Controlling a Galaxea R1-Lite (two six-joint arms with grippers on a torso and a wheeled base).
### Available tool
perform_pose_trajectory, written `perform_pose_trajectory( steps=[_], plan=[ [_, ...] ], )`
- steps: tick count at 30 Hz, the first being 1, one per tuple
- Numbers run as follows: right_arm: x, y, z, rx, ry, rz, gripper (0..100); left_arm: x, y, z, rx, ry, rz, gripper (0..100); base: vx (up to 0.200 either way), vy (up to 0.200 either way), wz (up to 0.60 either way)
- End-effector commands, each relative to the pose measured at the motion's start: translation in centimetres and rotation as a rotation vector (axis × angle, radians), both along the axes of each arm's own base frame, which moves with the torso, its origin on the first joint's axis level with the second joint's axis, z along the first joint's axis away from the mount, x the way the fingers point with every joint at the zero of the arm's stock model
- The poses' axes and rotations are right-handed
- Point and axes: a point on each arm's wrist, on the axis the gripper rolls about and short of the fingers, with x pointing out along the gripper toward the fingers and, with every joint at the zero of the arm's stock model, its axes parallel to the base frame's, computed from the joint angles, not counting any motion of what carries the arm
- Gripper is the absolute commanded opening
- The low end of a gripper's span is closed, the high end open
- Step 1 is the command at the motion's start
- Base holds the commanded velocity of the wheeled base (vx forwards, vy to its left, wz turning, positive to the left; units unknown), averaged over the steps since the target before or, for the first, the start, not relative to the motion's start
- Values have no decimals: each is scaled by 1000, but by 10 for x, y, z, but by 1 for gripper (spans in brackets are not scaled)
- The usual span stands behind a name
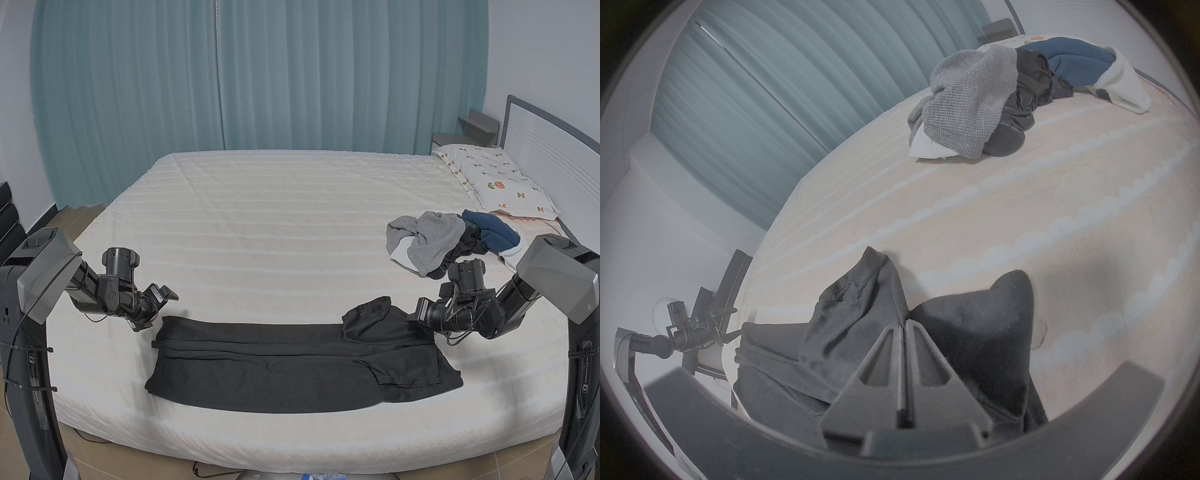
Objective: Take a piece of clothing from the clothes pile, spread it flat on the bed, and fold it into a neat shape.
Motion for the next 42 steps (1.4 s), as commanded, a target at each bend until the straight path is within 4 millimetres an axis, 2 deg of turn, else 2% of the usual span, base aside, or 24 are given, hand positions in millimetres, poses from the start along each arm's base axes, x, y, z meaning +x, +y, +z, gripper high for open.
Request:
perform_pose_trajectory(
  steps=[1,11,21,22,24,27,32,34,35,38,41,42],
  plan=[
    [-14,-6,20,9,-19,-5,0,0,0,-1,5,2,-3,100,0,0,0],
    [-45,-12,9,7,6,-3,0,-1,0,0,7,2,-3,100,0,0,0],
    [-62,-14,-4,-13,17,13,0,-2,0,1,10,2,-2,100,0,0,0],
    [-62,-15,-6,-21,18,18,100,-2,0,1,9,1,-5,100,0,0,0],
    [-59,-14,-8,-27,15,19,100,-2,0,0,9,3,-5,100,0,0,0],
    [-54,-14,-1,-24,-17,14,100,-2,0,0,11,5,-3,100,0,0,0],
    [-37,-6,37,2,-120,18,100,-2,0,0,9,3,-5,100,0,0,0],
    [-33,-2,43,3,-124,23,100,-2,0,0,9,3,-5,100,0,0,0],
    [-26,9,51,4,-114,44,100,-2,0,0,9,5,-5,100,0,0,0],
    [-18,26,58,27,-86,53,100,-2,1,0,11,3,-1,100,0,0,0],
    [-10,47,53,42,-38,45,100,-2,1,-1,11,6,-1,100,0,0,0],
    [-5,55,44,21,-13,36,100,-2,1,-2,11,8,-1,100,0,0,0]
  ],
)
